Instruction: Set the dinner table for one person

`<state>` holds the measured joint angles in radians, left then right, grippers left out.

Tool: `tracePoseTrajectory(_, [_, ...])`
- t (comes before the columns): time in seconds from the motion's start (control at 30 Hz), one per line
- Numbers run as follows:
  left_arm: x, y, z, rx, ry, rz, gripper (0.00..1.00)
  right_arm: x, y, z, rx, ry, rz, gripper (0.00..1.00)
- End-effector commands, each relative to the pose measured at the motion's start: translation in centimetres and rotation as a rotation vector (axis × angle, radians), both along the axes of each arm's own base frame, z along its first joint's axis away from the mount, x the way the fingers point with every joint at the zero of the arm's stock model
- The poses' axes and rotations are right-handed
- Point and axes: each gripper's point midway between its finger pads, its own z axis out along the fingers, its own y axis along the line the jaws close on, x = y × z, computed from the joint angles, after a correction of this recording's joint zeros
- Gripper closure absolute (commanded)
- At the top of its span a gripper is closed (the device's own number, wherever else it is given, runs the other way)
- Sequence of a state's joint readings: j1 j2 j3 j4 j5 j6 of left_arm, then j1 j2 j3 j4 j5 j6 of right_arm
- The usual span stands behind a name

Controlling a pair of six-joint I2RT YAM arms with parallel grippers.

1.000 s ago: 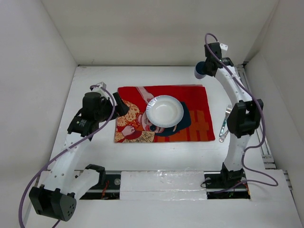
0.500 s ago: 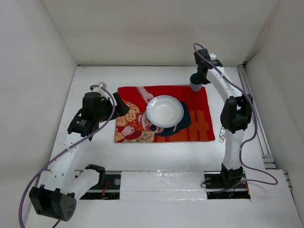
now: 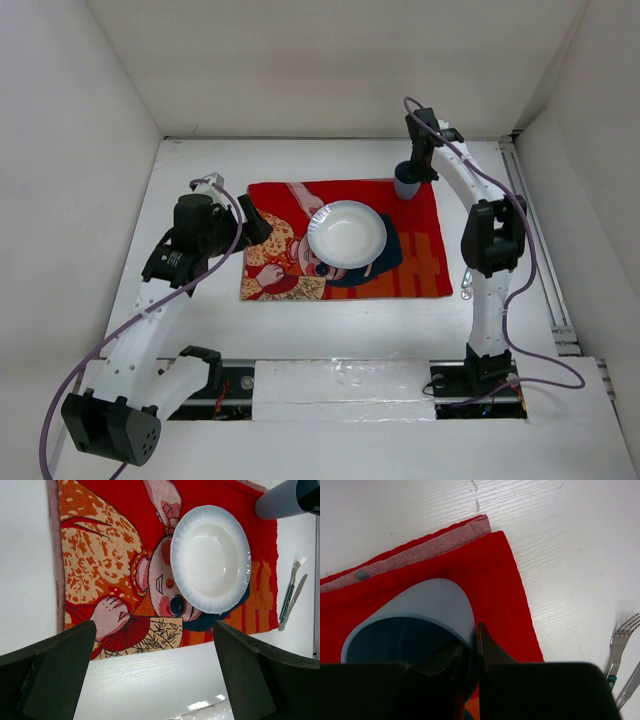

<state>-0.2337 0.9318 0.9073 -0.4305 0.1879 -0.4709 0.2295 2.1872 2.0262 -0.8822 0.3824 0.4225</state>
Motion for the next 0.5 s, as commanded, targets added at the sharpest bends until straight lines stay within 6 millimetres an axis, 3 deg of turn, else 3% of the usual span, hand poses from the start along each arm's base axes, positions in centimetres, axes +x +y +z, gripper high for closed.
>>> tracePoseTrajectory(0.0, [0.1,-0.1,0.8,-0.006,-0.049,-0.016,0.0,0.5,0.2,0.5,0.022,-0.019,0.012,0.89])
tracePoseTrajectory(0.1, [0.1,-0.1,0.8,-0.006,-0.049,-0.016,0.0,0.7,0.4,0.6,0.031,-0.027,0.017,0.72])
tracePoseTrajectory(0.13, [0.1,-0.1,0.8,-0.006,-0.049,-0.016,0.0,0.7,0.4,0.1,0.029,-0.018,0.017,0.6])
tracePoseTrajectory(0.27, [0.1,-0.1,0.8,-0.006,-0.049,-0.016,0.0,0.8,-0.2,0.8,0.031,-0.035,-0.006,0.44])
tracePoseTrajectory(0.4, [0.1,-0.1,0.8,-0.006,-0.049,-0.016,0.0,1.9,-0.2,4.4,0.04,-0.123,-0.011,0.36])
tracePoseTrajectory(0.47, [0.1,-0.1,0.8,-0.006,-0.049,-0.016,0.0,2.2,-0.4,7.8,0.038,-0.192,-0.023,0.34])
